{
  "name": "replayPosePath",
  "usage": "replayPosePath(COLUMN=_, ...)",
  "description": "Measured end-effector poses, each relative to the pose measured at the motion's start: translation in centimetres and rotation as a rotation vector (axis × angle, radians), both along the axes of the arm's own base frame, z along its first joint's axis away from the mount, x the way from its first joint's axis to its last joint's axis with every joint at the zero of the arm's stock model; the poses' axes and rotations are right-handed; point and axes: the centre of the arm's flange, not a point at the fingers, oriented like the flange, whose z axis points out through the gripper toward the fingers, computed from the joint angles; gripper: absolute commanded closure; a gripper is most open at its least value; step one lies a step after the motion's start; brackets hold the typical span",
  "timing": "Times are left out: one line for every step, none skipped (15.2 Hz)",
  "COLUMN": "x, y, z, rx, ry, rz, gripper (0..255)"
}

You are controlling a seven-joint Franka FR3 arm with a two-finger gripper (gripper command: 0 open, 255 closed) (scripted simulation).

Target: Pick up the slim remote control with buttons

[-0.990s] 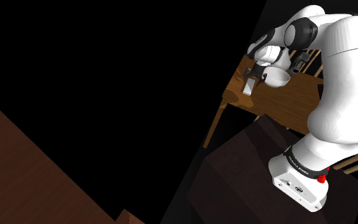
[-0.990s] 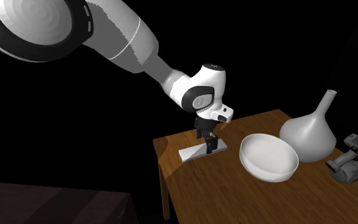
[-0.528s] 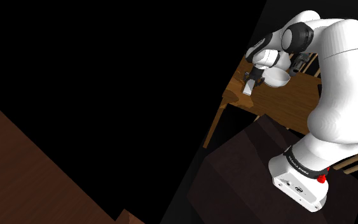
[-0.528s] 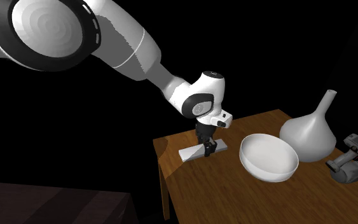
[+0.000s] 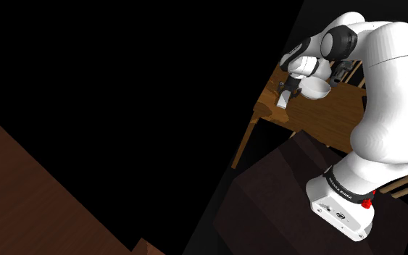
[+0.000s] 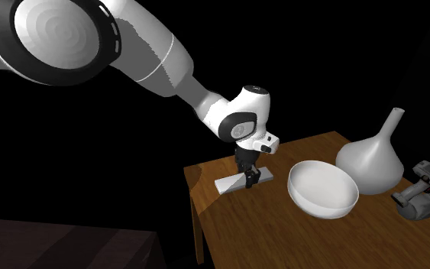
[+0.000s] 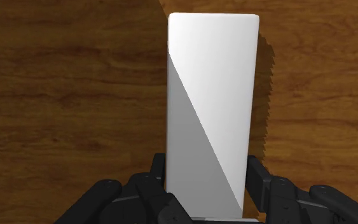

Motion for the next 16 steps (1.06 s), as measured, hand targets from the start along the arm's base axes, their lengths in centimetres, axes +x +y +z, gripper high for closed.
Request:
replayPosePath(x=0.0, y=0.0, z=0.2, rx=0.001, ry=0.000, rz=0.000, gripper=255)
replayPosePath(x=-0.1, y=0.1, z=0.6, rx=0.001, ry=0.001, rz=0.000, gripper=255)
replayPosePath(x=0.0, y=0.1, z=1.0, rx=0.001, ry=0.001, rz=0.000, gripper=255)
replayPosePath(x=-0.1, y=0.1, z=1.6, rx=0.001, ry=0.001, rz=0.000, gripper=255)
replayPosePath(x=-0.1, y=0.1, z=2.1, rx=0.001, ry=0.001, rz=0.000, gripper=255)
replayPosePath(x=0.0, y=0.1, z=2.6, rx=0.001, ry=0.001, rz=0.000, gripper=255)
replayPosePath(x=0.0, y=0.0, z=3.1, rx=0.001, ry=0.001, rz=0.000, gripper=255)
replayPosePath(x=-0.1, y=0.0, z=3.7, rx=0.001, ry=0.001, rz=0.000, gripper=255)
replayPosePath(x=-0.1, y=0.1, z=4.1, rx=0.001, ry=0.000, rz=0.000, gripper=255)
replayPosePath(x=-0.1, y=0.1, z=4.6, rx=0.001, ry=0.001, rz=0.000, gripper=255)
replayPosePath(x=-0.1, y=0.1, z=5.1, rx=0.001, ry=0.001, rz=-0.001, gripper=255)
replayPosePath(x=0.0, y=0.1, z=5.7, rx=0.001, ry=0.001, rz=0.000, gripper=255)
replayPosePath(x=-0.1, y=0.1, z=6.2, rx=0.001, ry=0.000, rz=0.000, gripper=255)
replayPosePath(x=0.0, y=0.0, z=6.7, rx=0.001, ry=0.001, rz=-0.001, gripper=255)
replayPosePath(x=-0.1, y=0.0, z=7.2, rx=0.001, ry=0.001, rz=0.000, gripper=255)
replayPosePath(x=-0.1, y=0.0, z=7.5, rx=0.001, ry=0.000, rz=-0.001, gripper=255)
